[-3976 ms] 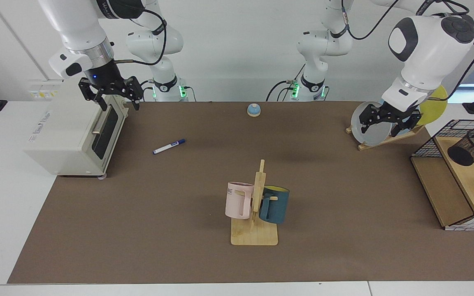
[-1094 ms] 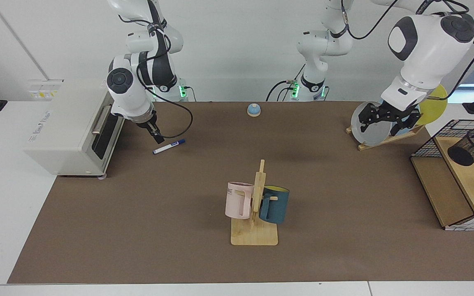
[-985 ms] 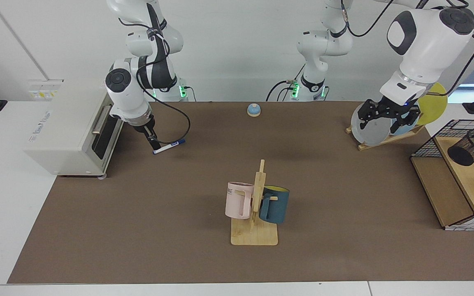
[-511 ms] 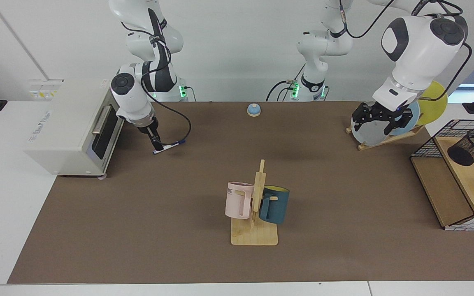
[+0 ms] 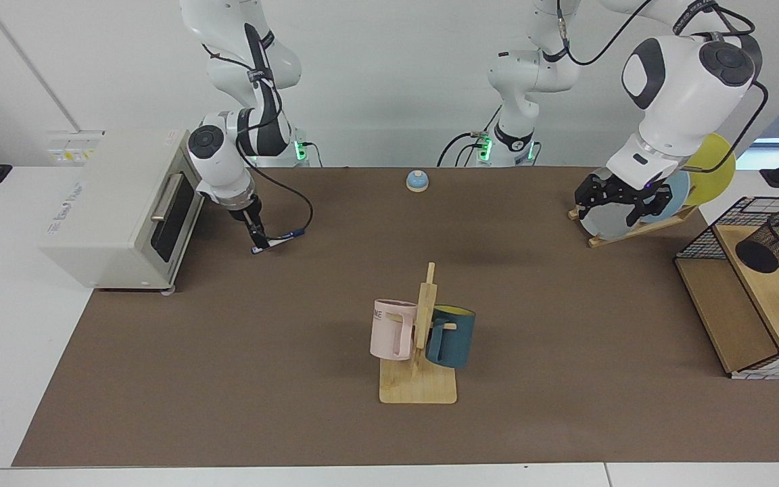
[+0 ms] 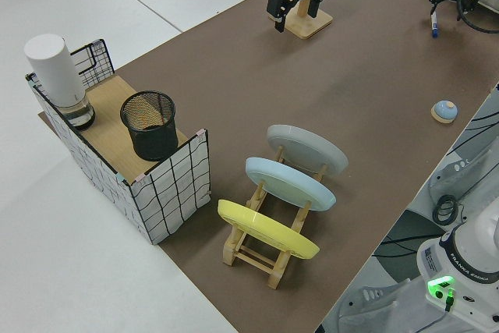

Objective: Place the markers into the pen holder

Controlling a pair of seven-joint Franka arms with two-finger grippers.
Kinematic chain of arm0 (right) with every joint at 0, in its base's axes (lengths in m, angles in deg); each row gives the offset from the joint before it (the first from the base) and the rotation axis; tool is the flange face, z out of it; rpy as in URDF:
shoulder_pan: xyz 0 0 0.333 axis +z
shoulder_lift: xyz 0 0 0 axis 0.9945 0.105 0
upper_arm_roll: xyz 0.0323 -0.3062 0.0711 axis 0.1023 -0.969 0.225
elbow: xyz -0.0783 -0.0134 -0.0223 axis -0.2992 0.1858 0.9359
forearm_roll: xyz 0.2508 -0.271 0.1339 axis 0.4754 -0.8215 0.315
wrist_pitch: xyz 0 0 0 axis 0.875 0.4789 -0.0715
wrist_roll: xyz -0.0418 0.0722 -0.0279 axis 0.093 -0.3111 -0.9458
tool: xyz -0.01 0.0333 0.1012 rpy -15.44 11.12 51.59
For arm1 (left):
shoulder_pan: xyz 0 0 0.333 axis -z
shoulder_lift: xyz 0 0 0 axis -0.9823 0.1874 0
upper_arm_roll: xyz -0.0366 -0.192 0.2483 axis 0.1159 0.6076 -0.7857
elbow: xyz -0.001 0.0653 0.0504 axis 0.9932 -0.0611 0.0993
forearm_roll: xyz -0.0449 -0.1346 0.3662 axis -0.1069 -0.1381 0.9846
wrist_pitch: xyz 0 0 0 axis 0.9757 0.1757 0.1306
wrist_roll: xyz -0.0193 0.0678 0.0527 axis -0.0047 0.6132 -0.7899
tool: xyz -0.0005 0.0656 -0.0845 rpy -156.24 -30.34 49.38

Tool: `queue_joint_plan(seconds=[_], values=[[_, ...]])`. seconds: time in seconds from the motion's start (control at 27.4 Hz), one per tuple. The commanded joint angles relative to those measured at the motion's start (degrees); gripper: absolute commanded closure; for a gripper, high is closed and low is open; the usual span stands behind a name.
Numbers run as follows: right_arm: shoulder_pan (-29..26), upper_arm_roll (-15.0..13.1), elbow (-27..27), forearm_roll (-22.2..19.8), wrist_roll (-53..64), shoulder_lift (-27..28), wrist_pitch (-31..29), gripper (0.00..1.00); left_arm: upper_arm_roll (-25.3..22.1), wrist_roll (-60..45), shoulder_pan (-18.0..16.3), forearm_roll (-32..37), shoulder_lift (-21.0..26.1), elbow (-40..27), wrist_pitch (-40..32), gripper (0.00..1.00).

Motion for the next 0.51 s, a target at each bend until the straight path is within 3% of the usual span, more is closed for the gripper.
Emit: queue_joint_plan(seconds=[0.0, 0.18, 0.33, 0.4, 0.47], values=[[-1.69, 0.51, -3.06, 3.23, 3.86, -1.99, -2.82, 0.03, -0.31, 2.81, 0.48, 0.61, -0.89, -1.4, 1.74, 0.0], [-1.69, 0.51, -3.32, 3.58, 4.21, -1.73, -3.08, 0.09, -0.31, 2.72, 0.4, 0.52, -0.8, -1.58, 1.83, 0.0], [-1.69, 0.51, -3.23, 3.67, 4.12, -1.38, -4.14, 0.52, -0.31, 2.72, 0.4, 0.52, -0.8, -1.58, 1.83, 0.0], [-1.69, 0.51, -3.06, 3.93, 4.12, -1.29, -4.14, 0.68, -0.31, 2.72, 0.4, 0.52, -0.8, -1.58, 1.83, 0.0], [-1.69, 0.6, -2.88, 5.07, 4.12, -1.02, -4.14, 0.92, -0.31, 2.72, 0.4, 0.52, -0.71, -1.58, 1.83, 0.0]])
